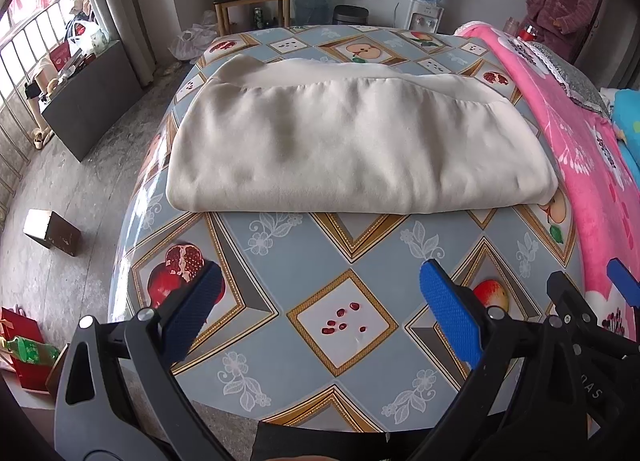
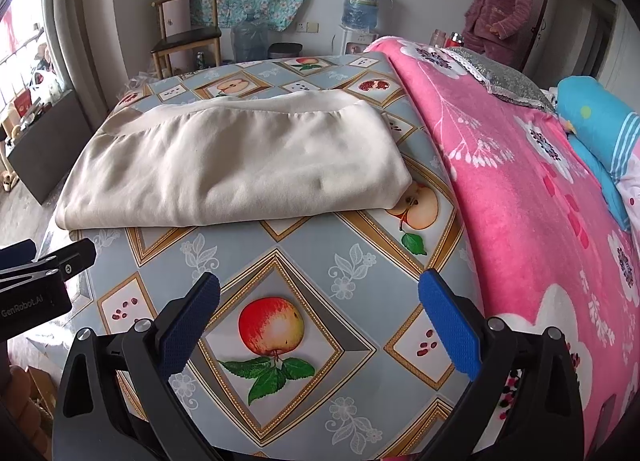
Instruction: Fold large clothes
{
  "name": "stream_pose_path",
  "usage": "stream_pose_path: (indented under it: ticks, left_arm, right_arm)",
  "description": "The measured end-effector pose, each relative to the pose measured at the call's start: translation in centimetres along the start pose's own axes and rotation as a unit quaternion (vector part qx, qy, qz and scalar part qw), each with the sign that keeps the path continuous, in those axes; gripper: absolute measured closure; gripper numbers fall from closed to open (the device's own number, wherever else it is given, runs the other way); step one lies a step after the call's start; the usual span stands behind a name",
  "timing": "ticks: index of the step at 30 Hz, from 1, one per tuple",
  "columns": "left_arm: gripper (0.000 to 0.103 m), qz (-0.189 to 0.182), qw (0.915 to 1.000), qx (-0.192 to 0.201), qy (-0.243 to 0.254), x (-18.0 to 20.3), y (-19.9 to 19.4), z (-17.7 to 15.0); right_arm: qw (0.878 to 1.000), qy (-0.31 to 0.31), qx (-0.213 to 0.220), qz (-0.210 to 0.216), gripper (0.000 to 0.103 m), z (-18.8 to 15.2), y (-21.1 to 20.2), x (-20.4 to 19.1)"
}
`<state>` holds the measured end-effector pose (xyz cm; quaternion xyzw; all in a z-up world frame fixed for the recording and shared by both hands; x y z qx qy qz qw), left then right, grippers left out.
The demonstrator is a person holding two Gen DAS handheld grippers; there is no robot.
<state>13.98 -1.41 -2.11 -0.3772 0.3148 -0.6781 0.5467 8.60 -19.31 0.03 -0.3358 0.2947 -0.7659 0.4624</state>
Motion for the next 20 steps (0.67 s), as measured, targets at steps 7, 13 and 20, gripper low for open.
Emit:
stream_pose_path:
  ticks: [7,13,20]
  left_arm:
    - [0.007,0.0,1.0,-0.001,-0.004,-0.18,0.01,-0.02]
    - [0.007,0.0,1.0,0.001,-0.003,-0.17,-0.13,-0.01]
    - [0.007,-0.002,1.0,0.001,-0.002,-0.07,-0.43,-0.09]
  right_arm:
    - [1.0,-0.002,0.001,0.0,0.006,0.01,-0.07,-0.25]
    - [1.0,-0.002,0.001,-0.001,0.006,0.03,-0.12,-0.29]
    - [1.0,-0.001,0.001,0.001,0.006,-0.03,-0.19,-0.17]
Point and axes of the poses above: each gripper's, at about its wrist camera, not at the fingertips, and y roughly the way its jaws point, x to its right, z to its top, the point moved 6 cm from there along y, roughly the way its jaws point, and after that the axes turned 9 degrees about -z, right-handed, at the moved point
